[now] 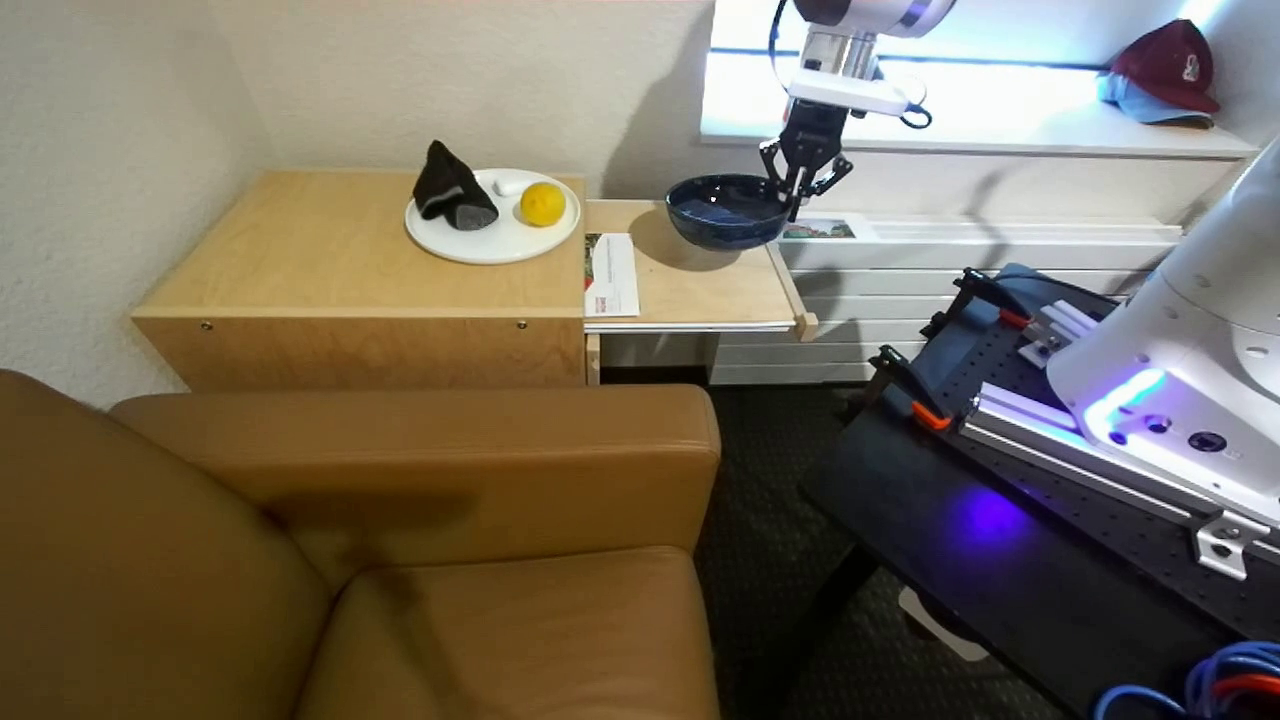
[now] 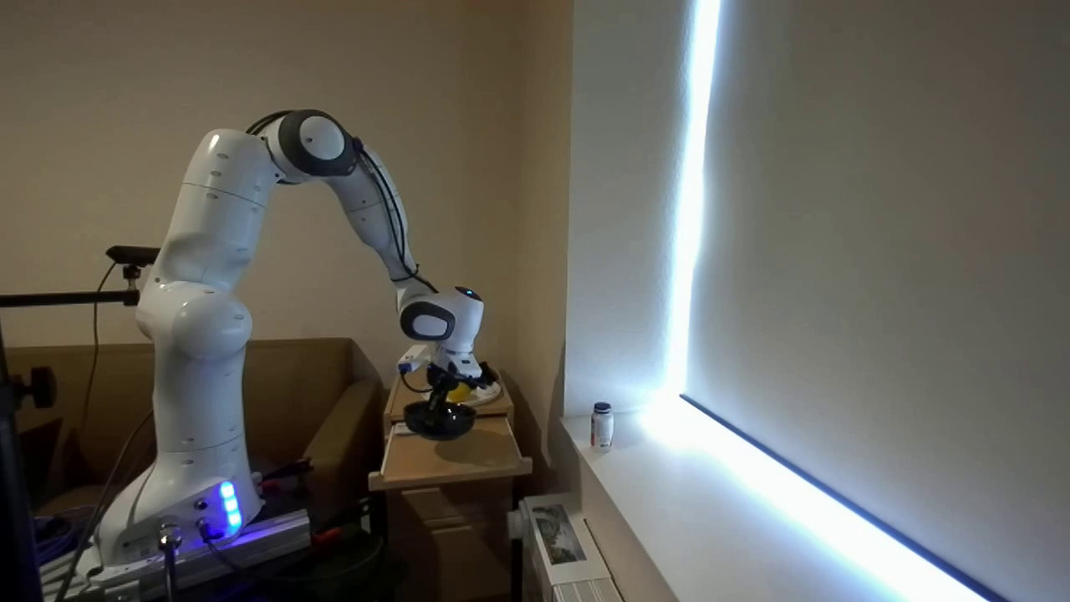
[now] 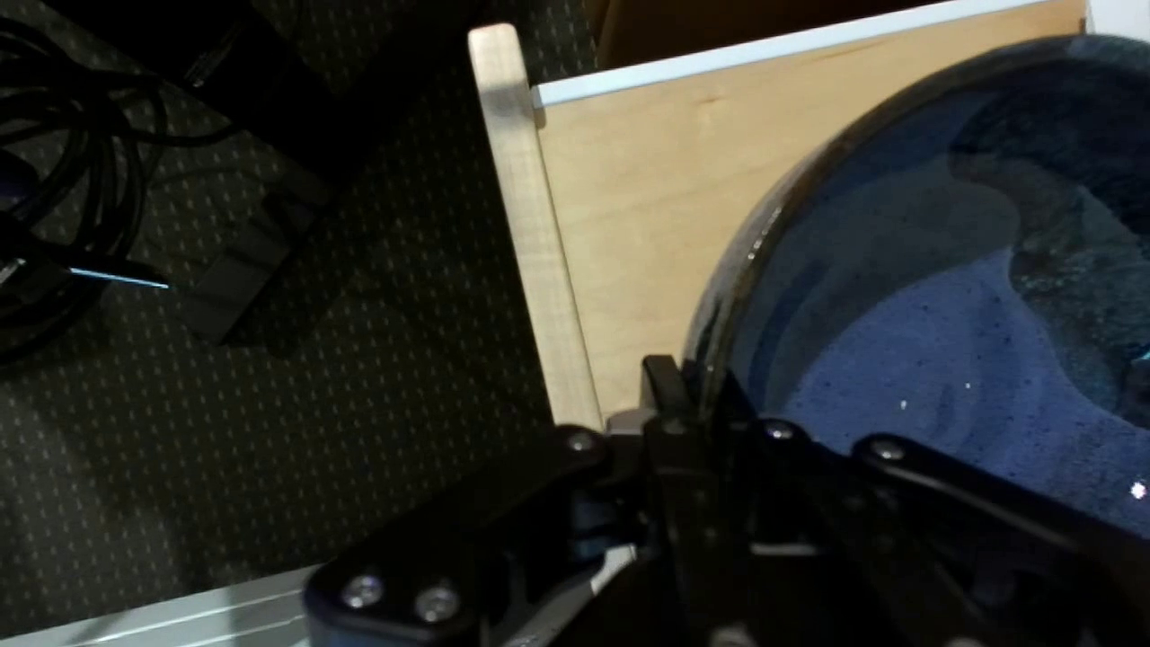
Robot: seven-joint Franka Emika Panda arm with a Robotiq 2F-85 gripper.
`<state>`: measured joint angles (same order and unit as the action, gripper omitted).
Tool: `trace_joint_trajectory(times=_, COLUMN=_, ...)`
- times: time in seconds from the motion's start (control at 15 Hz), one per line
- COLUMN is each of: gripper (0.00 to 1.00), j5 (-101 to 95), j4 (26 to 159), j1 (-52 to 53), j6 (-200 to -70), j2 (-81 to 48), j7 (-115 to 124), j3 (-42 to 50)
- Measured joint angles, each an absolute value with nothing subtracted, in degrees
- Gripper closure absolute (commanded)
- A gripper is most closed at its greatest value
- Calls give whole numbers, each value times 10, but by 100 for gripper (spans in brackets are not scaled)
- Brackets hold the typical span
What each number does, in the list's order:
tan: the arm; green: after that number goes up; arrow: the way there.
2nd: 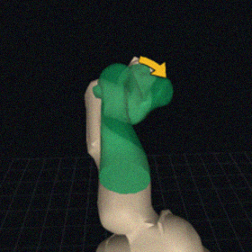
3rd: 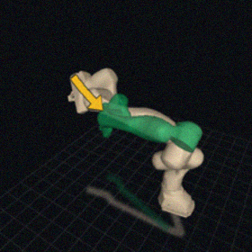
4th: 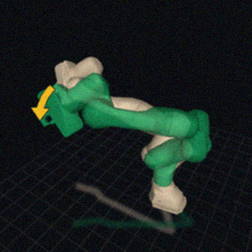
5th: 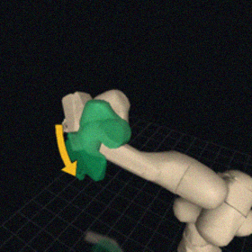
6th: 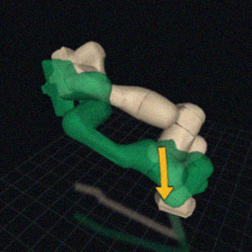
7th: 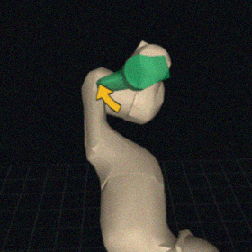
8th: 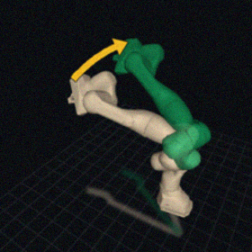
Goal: Pick up the bowl and put it on the top of the dresser
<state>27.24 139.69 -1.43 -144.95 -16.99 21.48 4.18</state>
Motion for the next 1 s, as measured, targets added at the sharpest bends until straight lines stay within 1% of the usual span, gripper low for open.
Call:
trace_joint_trajectory(times=0.2, gripper=98, j5=284, j4=1397, j1=-15, j6=-1476, j2=-184, j7=213, j3=39)
trace_joint_trajectory(times=0.47, gripper=98, j5=348, j4=1397, j1=-25, j6=-1533, j2=-217, j7=190, j3=16)
trace_joint_trajectory(times=1.0, gripper=98, j5=408, j4=1385, j1=-48, j6=-1537, j2=-258, j7=157, j3=2)
